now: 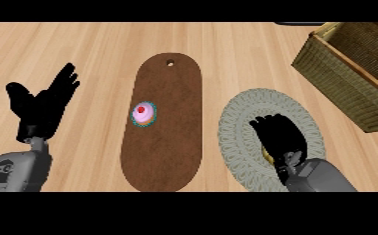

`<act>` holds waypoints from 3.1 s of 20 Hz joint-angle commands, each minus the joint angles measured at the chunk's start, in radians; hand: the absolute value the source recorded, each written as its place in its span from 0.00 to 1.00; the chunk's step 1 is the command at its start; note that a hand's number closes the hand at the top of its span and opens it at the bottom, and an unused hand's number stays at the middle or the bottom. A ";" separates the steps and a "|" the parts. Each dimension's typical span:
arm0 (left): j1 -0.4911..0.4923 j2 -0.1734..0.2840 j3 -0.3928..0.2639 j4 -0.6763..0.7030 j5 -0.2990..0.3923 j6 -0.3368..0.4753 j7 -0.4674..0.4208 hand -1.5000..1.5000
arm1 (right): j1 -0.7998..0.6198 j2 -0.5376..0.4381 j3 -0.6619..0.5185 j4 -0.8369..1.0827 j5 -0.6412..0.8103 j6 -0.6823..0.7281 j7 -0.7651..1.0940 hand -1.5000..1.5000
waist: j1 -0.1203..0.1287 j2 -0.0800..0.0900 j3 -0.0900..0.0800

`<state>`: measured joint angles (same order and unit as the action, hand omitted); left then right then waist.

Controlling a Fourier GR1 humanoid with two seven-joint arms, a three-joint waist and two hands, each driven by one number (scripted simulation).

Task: Pick the squash from the placemat and place it in the basket

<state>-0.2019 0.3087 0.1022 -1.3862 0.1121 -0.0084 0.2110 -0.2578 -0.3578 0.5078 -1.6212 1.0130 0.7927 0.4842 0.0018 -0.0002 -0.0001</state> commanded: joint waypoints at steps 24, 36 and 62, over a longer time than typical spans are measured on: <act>-0.068 -0.044 -0.035 0.011 -0.032 -0.031 0.011 0.50 | -0.458 0.357 -0.316 0.334 -0.173 -0.814 0.619 1.00 | 0.096 0.023 0.001; -0.095 -0.047 -0.027 0.005 -0.042 -0.001 0.055 0.50 | -0.884 0.357 -0.244 0.445 0.013 -1.228 0.763 1.00 | 0.055 0.002 -0.002; -0.006 -0.008 0.022 -0.037 -0.015 -0.051 0.041 0.50 | -1.274 0.071 -0.634 0.980 0.315 -1.122 0.700 1.00 | 0.021 0.005 -0.001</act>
<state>-0.2140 0.2826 0.1139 -1.4003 0.0775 -0.0371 0.2240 -1.5247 -0.2278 -0.1039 -0.7007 1.2869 -0.3254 1.0918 0.0225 0.0049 -0.0015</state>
